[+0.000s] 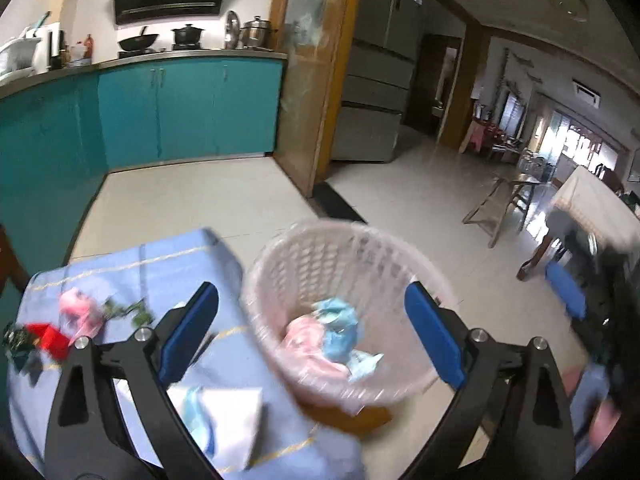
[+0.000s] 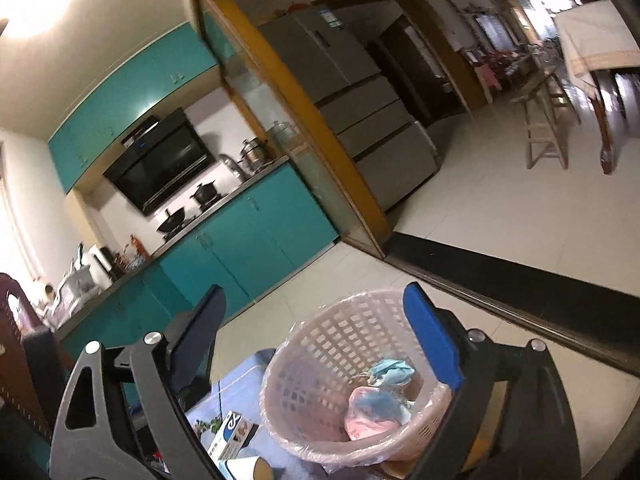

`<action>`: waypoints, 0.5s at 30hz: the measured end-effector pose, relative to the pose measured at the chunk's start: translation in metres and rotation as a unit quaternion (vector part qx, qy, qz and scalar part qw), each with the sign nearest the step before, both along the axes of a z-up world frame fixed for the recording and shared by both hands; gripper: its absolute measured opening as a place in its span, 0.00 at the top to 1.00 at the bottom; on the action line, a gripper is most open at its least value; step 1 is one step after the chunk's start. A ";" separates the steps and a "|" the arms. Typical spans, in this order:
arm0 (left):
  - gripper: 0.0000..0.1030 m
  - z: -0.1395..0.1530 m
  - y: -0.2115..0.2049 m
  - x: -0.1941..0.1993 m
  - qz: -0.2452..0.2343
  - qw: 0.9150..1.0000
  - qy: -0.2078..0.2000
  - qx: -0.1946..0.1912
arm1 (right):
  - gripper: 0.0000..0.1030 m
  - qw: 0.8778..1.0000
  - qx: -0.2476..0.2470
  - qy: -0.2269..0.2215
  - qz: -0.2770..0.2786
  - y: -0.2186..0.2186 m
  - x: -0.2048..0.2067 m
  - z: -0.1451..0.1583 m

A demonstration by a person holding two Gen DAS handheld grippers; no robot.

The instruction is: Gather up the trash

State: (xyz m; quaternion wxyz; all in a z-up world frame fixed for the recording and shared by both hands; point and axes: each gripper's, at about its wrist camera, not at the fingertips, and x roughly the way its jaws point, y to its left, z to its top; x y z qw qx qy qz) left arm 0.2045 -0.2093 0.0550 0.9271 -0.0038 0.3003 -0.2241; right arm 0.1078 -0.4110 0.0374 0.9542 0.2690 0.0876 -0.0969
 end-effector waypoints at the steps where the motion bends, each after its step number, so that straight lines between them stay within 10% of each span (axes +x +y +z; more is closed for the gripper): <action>1: 0.09 -0.004 0.012 -0.009 0.007 1.000 -0.001 0.006 | 0.14 1.000 -0.008 0.005 0.011 0.005 0.000 0.001; 15: 0.07 -0.047 0.208 -0.079 0.224 0.973 0.014 0.062 | 0.14 0.961 -0.163 0.070 0.210 0.167 0.007 -0.012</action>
